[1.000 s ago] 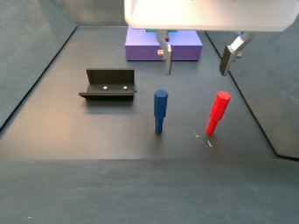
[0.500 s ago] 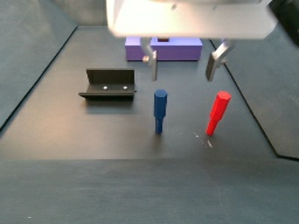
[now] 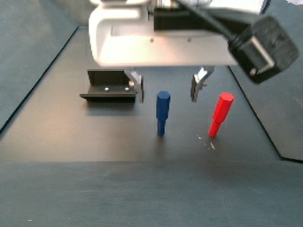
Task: Pick up the blue object. Move up. Move to above the board. Insert the blue object.
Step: Pick up the blue object.
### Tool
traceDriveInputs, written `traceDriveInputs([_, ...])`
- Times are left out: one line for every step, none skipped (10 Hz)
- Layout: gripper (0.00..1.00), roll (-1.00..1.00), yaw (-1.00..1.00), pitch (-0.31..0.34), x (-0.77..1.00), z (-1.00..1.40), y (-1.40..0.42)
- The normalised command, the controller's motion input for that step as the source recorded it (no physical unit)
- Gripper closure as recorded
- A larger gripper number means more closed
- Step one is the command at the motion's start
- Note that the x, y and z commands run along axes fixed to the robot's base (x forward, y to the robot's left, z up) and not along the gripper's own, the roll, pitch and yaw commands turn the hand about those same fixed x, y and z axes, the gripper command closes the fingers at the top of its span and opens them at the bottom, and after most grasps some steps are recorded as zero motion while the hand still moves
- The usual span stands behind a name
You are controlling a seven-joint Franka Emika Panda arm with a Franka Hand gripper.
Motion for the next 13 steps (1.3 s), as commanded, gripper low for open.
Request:
traceDriveInputs([0.00, -0.07, -0.09, -0.031, 0.00, -0.17, 0.00])
traceDriveInputs([0.00, -0.07, -0.10, -0.036, 0.00, -0.25, 0.00])
traceDriveInputs([0.00, -0.02, -0.10, -0.040, 0.00, -0.31, 0.00])
traceDriveInputs([0.00, -0.03, -0.05, -0.023, 0.02, -0.29, 0.00])
traceDriveInputs([0.00, -0.05, -0.01, -0.007, 0.09, -0.26, 0.00])
traceDriveInputs([0.00, -0.05, 0.00, -0.011, 0.08, -0.26, 0.00])
traceDriveInputs([0.00, -0.04, 0.00, -0.011, 0.07, -0.26, 0.00])
traceDriveInputs([0.00, -0.02, 0.00, -0.004, 0.05, -0.23, 0.03])
traceDriveInputs([0.00, 0.00, 0.00, 0.000, 0.00, 0.00, 0.04])
traceDriveInputs([0.00, 0.00, 0.00, 0.000, 0.00, 0.00, 0.00])
traceDriveInputs([1.00, 0.00, 0.00, 0.000, 0.00, 0.00, 0.00])
traceDriveInputs([1.00, 0.00, 0.00, 0.000, 0.00, 0.00, 0.00])
traceDriveInputs([1.00, 0.00, 0.00, 0.000, 0.00, 0.00, 0.00])
